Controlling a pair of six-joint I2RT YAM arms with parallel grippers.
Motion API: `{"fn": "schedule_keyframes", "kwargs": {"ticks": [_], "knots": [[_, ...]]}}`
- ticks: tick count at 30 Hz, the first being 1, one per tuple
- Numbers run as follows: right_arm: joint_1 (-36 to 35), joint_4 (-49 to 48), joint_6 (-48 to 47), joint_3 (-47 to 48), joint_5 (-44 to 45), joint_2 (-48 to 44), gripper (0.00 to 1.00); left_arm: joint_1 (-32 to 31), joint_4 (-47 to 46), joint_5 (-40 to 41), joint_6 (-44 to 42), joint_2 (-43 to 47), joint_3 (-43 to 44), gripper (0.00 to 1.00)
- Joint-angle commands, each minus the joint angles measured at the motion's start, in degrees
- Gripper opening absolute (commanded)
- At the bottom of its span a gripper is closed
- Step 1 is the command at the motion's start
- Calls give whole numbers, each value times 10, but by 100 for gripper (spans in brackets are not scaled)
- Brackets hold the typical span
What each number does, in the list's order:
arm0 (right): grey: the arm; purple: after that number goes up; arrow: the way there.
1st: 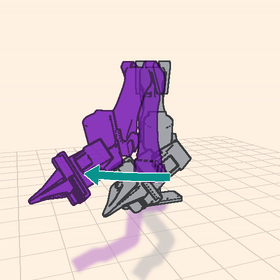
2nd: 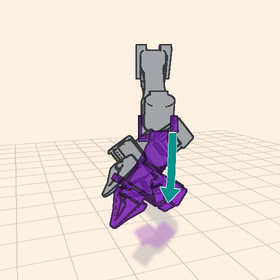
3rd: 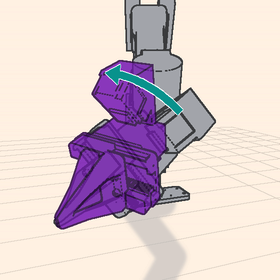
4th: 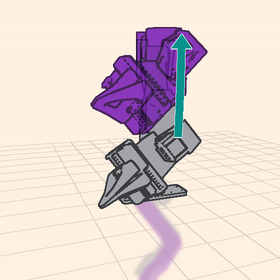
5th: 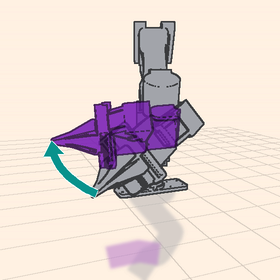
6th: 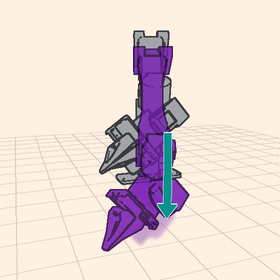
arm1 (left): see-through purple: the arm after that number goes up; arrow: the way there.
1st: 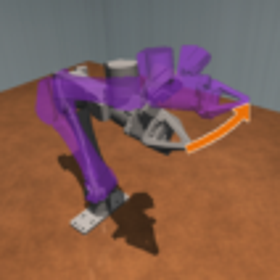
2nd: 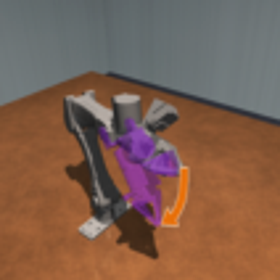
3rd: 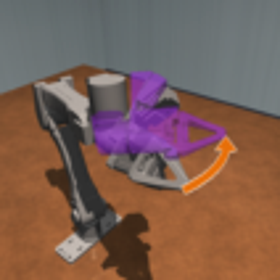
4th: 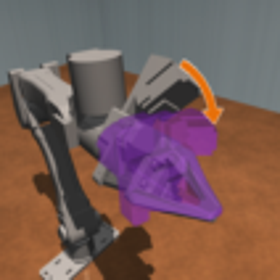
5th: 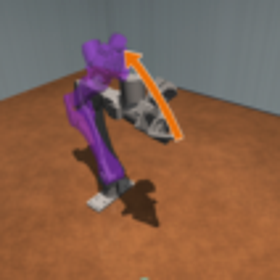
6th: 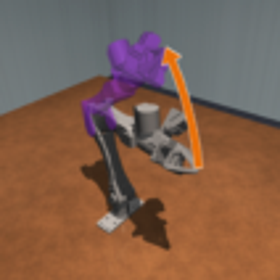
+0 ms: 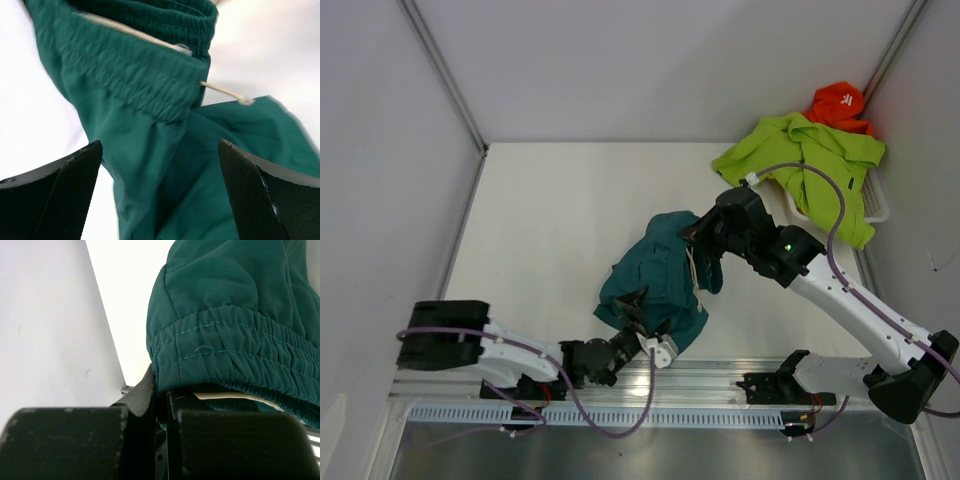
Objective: Fold and stack the shorts
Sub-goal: Flatten the shorts out
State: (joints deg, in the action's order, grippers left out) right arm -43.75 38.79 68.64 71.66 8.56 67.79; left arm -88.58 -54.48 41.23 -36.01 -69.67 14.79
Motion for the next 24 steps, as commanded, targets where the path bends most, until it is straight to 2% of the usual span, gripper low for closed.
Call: {"fn": "schedule_keyframes", "kwargs": {"ticks": [1,2,3,4,7,11,21,22,24], "knots": [[2,-4,23,30,10,-19,0,-26,-400,109,-213,-123,29,99],[2,-4,24,31,10,-19,0,-36,-444,119,-251,-155,45,99],[3,-4,25,30,8,-18,0,-37,-445,129,-292,-199,58,99],[4,-3,27,30,8,-17,0,-38,-445,133,-301,-221,94,99],[5,-6,28,31,1,-16,0,-38,-444,131,-293,-263,111,99],[4,-2,28,32,3,-20,0,-33,-444,135,-270,-263,126,99],[6,-2,30,30,1,-25,0,-17,-444,126,-289,-263,163,98],[6,-3,32,30,1,-26,0,-8,-444,127,-293,-269,171,86],[6,-3,35,30,0,-26,0,2,-444,131,-303,-293,188,70]]}}
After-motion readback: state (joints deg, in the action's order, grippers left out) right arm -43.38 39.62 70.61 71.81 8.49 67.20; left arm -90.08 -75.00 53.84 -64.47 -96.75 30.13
